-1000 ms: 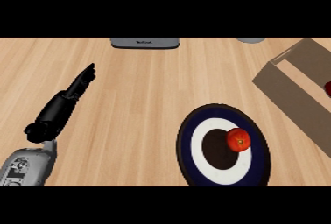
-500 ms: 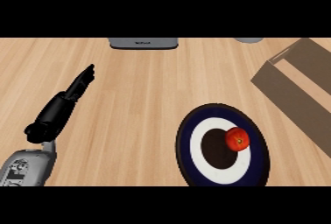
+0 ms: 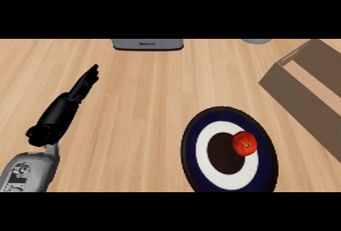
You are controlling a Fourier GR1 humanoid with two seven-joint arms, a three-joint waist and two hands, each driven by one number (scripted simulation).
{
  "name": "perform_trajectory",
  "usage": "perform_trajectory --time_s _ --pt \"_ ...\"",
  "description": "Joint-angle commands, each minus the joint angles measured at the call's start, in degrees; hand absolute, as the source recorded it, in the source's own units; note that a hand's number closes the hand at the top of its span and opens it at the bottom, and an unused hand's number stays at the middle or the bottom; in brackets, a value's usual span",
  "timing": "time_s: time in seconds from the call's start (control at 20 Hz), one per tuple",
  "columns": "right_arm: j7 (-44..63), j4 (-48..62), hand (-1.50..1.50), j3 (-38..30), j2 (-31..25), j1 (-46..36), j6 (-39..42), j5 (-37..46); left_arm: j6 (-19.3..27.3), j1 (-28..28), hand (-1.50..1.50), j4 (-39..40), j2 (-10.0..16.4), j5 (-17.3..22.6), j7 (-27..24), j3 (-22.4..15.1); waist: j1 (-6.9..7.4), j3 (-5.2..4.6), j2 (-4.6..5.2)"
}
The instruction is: Pick the can from the plate and place it in the cardboard box
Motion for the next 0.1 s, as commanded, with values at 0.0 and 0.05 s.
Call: perform_trajectory --time_s 0.0,0.05 --pt "-1.3 5.8 -1.5 -4.7 -3.4 -0.1 -2.5 -3.5 -1.1 -3.0 0.0 1.6 0.5 0.9 0.9 1.4 0.78 0.04 0.46" --pt "-0.5 5.8 -1.5 -6.0 -6.7 0.8 -1.4 -4.6 -0.6 0.9 0.0 -1.5 -0.1 -0.5 -0.1 -0.6 0.8 0.03 0.21"
